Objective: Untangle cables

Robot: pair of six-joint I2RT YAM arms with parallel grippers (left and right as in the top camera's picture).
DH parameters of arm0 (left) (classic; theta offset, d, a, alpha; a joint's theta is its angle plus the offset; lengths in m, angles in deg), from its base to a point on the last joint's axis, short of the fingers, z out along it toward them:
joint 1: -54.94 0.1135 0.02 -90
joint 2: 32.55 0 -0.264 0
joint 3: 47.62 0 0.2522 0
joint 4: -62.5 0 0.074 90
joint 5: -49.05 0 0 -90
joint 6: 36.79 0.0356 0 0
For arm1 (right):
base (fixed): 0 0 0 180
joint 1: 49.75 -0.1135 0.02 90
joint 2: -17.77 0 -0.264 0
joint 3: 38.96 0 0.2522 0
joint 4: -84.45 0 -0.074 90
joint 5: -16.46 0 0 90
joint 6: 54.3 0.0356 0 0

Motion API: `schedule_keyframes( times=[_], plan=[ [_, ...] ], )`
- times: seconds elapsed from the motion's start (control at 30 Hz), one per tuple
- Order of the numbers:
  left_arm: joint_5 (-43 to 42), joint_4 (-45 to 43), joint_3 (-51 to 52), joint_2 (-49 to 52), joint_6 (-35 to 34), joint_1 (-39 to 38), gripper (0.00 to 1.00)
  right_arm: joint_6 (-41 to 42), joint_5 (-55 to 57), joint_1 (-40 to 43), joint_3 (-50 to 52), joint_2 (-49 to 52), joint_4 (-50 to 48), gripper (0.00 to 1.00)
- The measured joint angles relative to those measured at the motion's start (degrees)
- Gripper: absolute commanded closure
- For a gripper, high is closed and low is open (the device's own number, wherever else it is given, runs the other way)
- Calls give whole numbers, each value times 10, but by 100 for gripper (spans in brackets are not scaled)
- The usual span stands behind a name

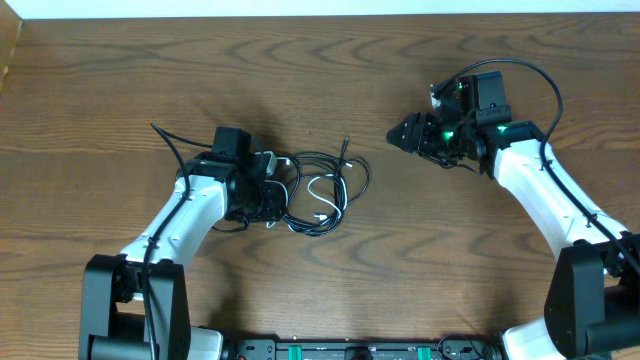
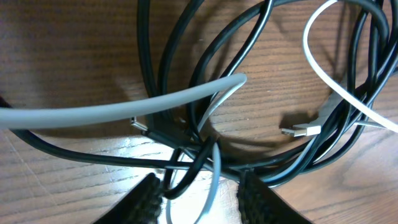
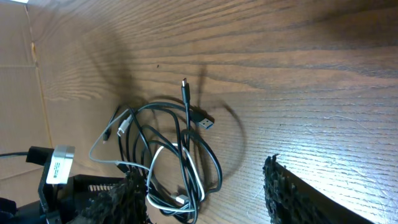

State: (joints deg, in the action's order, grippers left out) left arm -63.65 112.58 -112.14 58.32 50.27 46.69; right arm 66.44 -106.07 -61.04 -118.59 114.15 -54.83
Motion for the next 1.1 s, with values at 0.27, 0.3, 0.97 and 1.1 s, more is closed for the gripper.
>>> schedule_keyframes(
  times=[0.27,0.3,0.97,1.1],
  plan=[
    [-6,-3,23,0,0,0,68,0,3,0,0,0,0,39],
    [-7,-4,29,0,-1,0,70,0,3,0,0,0,0,39],
    [-135,-102,-30,-10,-116,-3,92,-12,-16,0,0,0,-31,36],
    [-158,-106,-105,-43,-138,-28,92,-30,-51,-6,0,0,-70,34]
  ],
)
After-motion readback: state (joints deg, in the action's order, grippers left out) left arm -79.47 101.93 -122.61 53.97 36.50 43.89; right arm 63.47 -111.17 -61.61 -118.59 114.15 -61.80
